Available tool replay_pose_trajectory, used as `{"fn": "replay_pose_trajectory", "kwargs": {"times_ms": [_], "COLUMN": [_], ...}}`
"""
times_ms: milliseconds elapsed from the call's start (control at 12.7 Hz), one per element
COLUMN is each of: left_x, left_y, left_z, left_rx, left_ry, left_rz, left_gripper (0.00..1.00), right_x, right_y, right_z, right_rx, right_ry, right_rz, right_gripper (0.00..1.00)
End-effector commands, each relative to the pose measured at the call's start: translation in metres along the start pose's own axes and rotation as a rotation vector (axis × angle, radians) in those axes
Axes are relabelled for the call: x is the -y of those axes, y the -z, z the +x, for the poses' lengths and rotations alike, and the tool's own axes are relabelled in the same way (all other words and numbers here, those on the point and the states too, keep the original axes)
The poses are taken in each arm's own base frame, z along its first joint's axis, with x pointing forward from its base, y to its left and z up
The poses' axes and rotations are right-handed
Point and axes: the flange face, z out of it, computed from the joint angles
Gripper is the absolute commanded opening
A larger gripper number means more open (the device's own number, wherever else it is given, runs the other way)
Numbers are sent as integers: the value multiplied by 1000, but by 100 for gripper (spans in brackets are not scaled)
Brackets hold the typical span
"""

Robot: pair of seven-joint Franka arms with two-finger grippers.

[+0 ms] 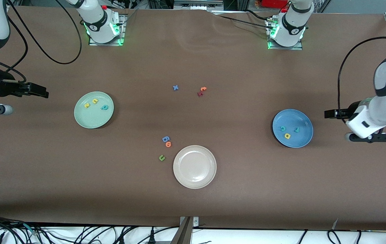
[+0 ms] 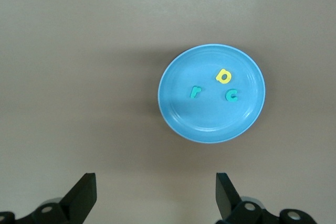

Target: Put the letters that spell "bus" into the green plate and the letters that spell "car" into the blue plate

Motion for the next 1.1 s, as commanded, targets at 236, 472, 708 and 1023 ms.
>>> {"fn": "replay_pose_trajectory", "kwargs": {"times_ms": [236,472,708,1023], "left_x": [-5,-10,-12,1], "left_y": [82,97,110,113], "left_z": [-65,-80,-88,-93], "left_rx": [-107,-136,-162,-162], "left_ry": [90,96,104,132], "left_rz": [-12,-9,-60,-141], "left_gripper": [100,100,100,100], "right_x": [10,11,14,14], "right_y": [7,11,11,7], "right_z": [-6,-4,-4,-2], "right_rx": [-17,-37,-36,-30], "right_ry": [23,13,-62,-55], "right_rz": [-55,-33,14,16], "right_gripper": [100,99,99,99]}}
